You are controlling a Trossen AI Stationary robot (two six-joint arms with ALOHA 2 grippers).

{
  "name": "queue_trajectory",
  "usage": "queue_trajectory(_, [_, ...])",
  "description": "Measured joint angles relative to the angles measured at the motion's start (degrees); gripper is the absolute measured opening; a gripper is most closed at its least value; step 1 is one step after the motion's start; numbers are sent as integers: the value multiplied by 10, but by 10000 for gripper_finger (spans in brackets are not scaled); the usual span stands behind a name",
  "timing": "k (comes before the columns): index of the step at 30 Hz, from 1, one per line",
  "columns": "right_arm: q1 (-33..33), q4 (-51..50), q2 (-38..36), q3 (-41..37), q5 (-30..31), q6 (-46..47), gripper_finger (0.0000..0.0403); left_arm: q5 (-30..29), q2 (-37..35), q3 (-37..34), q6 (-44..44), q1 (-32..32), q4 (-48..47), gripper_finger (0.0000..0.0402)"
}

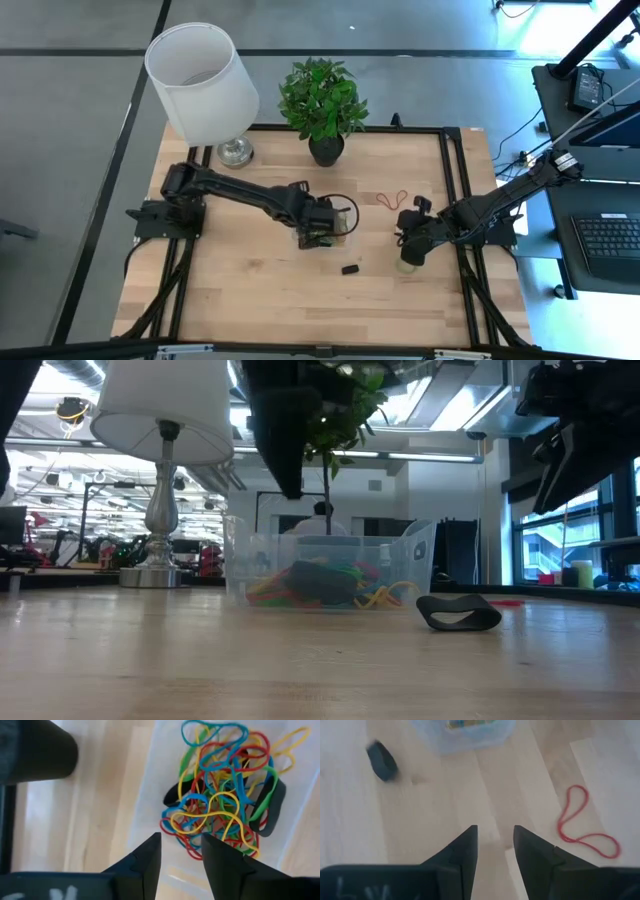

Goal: Pick and place rubber bands into bin
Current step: Put the black rubber band into the transparent container

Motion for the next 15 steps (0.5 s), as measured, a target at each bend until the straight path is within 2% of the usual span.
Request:
queue_trajectory(4, [0,32,0,0,0,40,130,-2,-37,0,27,0,-2,134])
queue_trajectory(9, [5,91,1,0,-25,-19,123,-2,-87,-20,85,-8,4,108])
queue_trajectory(11, [14,132,8,0,-21,-37,108,0,-113,-47,106,-14,20,90])
queue_trajectory(15, [27,218,42,0,-20,-68,63,0,-190,-144,126,-29,115,38])
